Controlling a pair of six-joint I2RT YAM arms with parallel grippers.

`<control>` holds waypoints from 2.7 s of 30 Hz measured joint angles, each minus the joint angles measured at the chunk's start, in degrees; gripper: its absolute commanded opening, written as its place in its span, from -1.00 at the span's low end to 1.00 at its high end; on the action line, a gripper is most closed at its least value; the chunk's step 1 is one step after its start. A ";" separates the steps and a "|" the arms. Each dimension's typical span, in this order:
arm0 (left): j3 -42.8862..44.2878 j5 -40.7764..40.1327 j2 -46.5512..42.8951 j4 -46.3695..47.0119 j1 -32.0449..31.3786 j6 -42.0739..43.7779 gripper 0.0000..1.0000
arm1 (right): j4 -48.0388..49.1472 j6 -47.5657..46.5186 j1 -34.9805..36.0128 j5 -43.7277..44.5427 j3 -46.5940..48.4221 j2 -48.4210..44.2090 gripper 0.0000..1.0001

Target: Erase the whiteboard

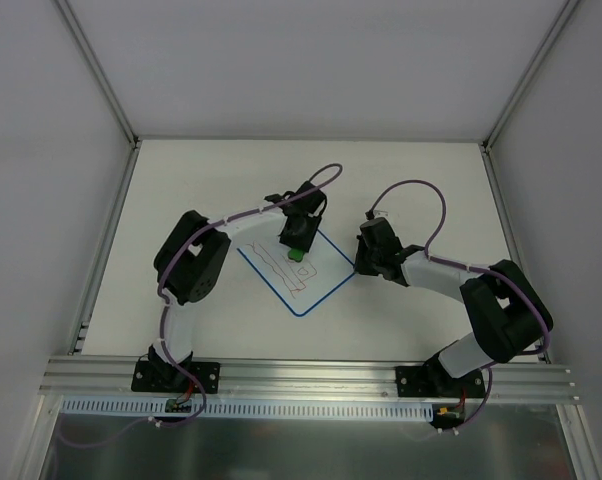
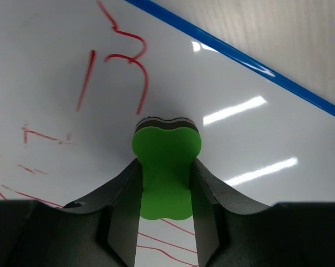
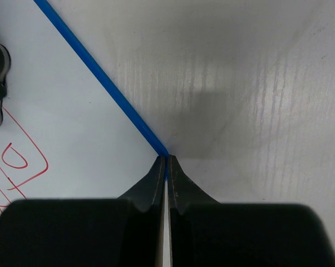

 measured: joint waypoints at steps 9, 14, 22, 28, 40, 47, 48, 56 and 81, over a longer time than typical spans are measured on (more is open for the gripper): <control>-1.09 0.00 -1.14 -0.85 16.90 -5.01 -1.00 | 0.22 0.00 0.02 -0.02 0.00 0.02 -0.99; 0.09 -0.37 -0.52 -3.10 21.07 -5.92 -1.00 | 0.94 0.02 0.26 -0.17 -0.02 0.24 -0.99; 5.29 -3.48 2.89 -5.55 12.37 -5.60 -1.00 | 0.92 0.04 0.26 -0.20 -0.02 0.24 -0.99; 11.19 -1.75 6.69 -7.82 5.88 -4.59 -1.00 | 0.92 0.04 0.26 -0.20 -0.02 0.22 -0.99; 4.70 3.26 2.08 -7.80 12.04 -6.54 -1.00 | 0.92 0.04 0.26 -0.20 -0.02 0.20 -0.99; 6.80 3.21 2.95 -12.02 18.18 -5.79 -1.00 | 0.96 0.04 0.26 -0.22 -0.04 0.20 -0.99; 8.17 3.10 3.82 -12.90 18.01 -5.42 -1.00 | 0.96 0.04 0.26 -0.22 -0.04 0.20 -0.99; 17.07 1.79 9.46 -15.39 14.99 -1.55 -1.00 | 0.94 0.04 0.26 -0.20 -0.04 0.20 -0.99; 21.51 5.64 12.83 -11.08 3.13 1.31 -1.00 | 0.94 0.02 0.26 -0.17 -0.09 0.13 -0.99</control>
